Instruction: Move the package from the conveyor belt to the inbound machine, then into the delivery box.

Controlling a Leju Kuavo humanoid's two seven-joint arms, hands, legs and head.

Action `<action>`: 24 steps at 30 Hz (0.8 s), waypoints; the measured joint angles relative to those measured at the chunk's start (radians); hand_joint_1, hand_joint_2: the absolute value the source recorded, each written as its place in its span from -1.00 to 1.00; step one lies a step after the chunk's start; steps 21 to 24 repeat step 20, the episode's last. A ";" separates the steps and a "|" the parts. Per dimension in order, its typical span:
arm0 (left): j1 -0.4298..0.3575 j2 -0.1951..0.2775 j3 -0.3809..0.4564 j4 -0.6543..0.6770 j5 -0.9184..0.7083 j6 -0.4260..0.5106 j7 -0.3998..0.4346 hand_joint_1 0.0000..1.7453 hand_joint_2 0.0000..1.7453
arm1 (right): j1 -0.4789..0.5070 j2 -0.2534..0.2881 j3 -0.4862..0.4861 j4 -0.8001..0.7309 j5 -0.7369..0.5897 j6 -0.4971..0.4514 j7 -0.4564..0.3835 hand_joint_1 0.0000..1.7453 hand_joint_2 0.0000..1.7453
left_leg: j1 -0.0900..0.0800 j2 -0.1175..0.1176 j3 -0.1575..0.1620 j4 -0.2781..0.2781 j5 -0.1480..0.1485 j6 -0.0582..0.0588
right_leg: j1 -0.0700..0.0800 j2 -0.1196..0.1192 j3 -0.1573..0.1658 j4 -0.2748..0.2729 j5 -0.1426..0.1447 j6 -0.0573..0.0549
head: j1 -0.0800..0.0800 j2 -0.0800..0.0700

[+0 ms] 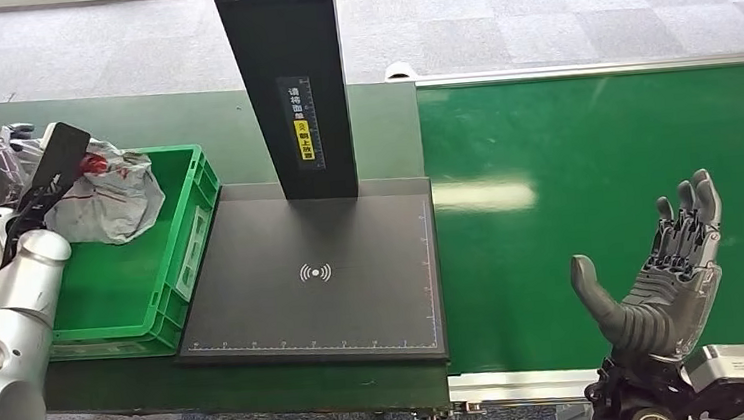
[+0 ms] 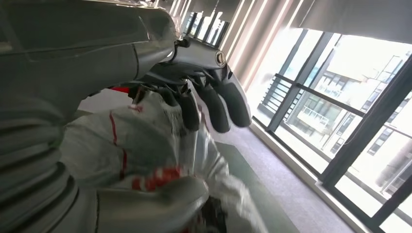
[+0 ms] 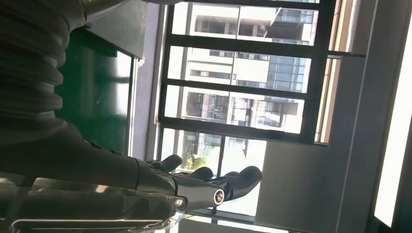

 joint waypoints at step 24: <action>0.282 -0.202 0.036 -0.476 0.962 -0.507 -0.344 -1.00 1.00 | -0.040 -0.002 0.024 0.133 0.020 0.067 0.010 -1.00 1.00 | -0.002 0.001 0.000 0.000 -0.002 0.000 | -0.002 0.001 0.001 -0.001 0.000 0.001 | -0.001 0.000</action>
